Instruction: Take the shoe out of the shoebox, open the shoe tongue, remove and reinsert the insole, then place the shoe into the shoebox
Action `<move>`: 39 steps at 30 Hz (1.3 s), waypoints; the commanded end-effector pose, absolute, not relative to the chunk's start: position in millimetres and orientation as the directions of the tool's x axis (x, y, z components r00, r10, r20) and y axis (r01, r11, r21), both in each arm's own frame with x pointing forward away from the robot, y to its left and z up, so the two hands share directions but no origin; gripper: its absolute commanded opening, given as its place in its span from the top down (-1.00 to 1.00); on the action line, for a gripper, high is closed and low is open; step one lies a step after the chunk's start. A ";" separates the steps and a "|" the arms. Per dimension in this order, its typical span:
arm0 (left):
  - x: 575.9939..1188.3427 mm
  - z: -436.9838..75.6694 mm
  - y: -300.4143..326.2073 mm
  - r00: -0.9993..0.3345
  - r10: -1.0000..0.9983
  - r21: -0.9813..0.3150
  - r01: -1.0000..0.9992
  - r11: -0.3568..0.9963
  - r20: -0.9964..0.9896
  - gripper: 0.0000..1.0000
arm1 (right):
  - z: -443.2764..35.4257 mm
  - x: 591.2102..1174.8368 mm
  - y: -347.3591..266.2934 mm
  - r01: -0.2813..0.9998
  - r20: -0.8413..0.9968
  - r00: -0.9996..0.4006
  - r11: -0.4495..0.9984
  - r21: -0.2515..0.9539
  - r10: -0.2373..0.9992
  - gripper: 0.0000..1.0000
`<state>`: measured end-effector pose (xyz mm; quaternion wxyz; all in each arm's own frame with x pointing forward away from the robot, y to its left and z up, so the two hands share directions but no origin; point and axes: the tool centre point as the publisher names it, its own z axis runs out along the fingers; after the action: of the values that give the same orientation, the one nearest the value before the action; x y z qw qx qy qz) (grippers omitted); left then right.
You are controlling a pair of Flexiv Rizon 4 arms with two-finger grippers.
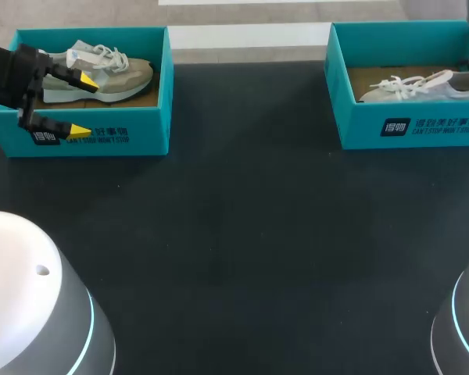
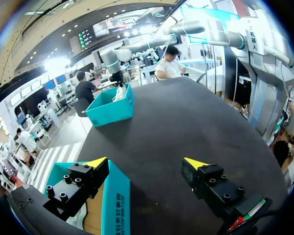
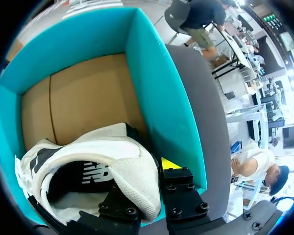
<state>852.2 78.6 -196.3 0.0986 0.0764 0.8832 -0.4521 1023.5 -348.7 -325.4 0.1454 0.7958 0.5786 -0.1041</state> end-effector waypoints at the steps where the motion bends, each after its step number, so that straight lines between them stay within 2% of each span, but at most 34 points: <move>1: 851.8 -195.8 78.8 -0.969 0.047 -0.782 0.223 0.582 -0.242 -1.00 | -324.4 1017.7 -349.6 0.950 -0.333 0.311 -0.291 0.110 0.890 1.00; 39: 851.8 -195.8 78.8 -0.969 0.047 -0.782 0.223 0.582 -0.242 -1.00 | -355.8 1016.4 -348.5 0.956 -0.344 0.289 -0.288 0.055 0.893 1.00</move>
<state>852.2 78.6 -196.3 0.0986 0.0764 0.8832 -0.4521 1012.6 -348.1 -352.9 0.1291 0.7928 0.5831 -0.1214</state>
